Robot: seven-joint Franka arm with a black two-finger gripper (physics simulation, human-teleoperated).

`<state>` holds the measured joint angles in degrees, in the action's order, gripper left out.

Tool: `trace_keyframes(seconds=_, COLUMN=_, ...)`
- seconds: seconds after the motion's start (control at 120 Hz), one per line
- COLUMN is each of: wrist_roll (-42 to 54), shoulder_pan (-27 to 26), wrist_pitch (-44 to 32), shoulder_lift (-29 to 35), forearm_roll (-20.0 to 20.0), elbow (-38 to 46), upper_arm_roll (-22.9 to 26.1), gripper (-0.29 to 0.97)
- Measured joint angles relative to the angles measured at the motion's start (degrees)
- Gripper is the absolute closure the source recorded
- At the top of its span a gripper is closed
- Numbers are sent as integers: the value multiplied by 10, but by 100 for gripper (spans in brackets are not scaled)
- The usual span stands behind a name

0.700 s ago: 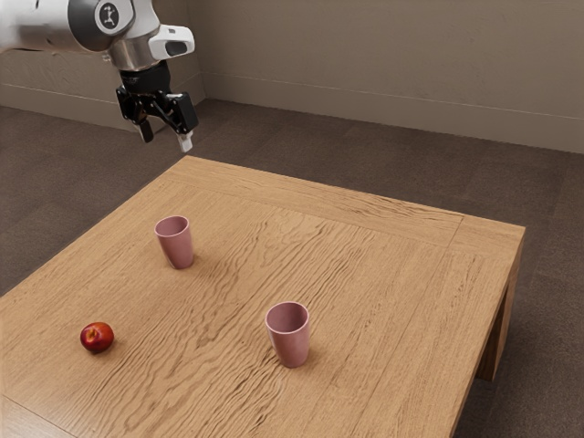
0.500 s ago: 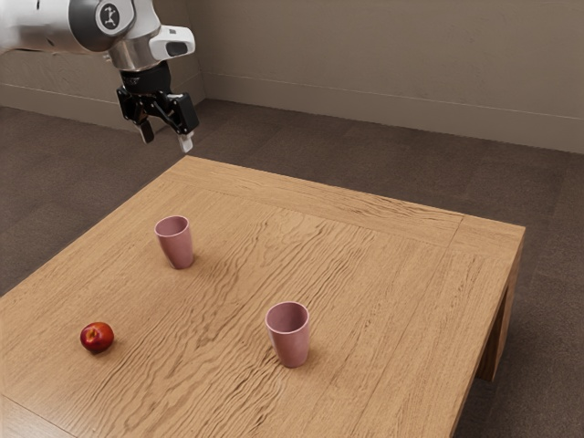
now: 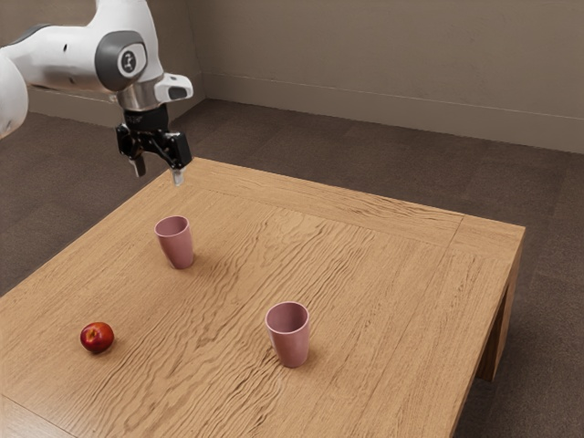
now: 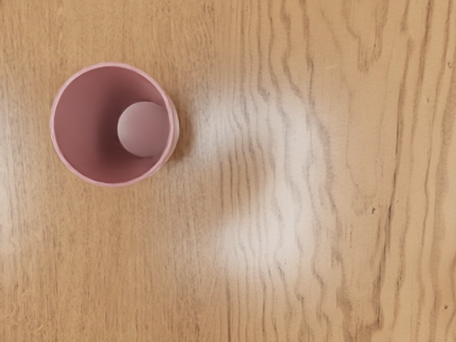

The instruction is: Place the left cup onto the right cup

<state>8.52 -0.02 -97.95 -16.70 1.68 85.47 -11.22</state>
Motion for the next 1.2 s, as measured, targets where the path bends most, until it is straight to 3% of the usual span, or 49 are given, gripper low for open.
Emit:
trace_keyframes(seconds=0.392, wrist_roll=27, shoulder_pan=26, wrist_pitch=-144, shoulder_lift=-111, forearm_roll=24, elbow=23, upper_arm_roll=0, gripper=0)
trace_keyframes(seconds=0.842, wrist_roll=43, shoulder_pan=32, wrist_pitch=-216, shoulder_lift=-184, forearm_roll=30, elbow=17, upper_arm_roll=1, gripper=1)
trace_keyframes(seconds=1.042, wrist_roll=47, shoulder_pan=32, wrist_pitch=-233, shoulder_lift=-182, forearm_roll=30, elbow=11, upper_arm_roll=3, gripper=48)
trace_keyframes(seconds=1.2, wrist_roll=50, shoulder_pan=32, wrist_pitch=-239, shoulder_lift=-181, forearm_roll=31, elbow=11, upper_arm_roll=3, gripper=67)
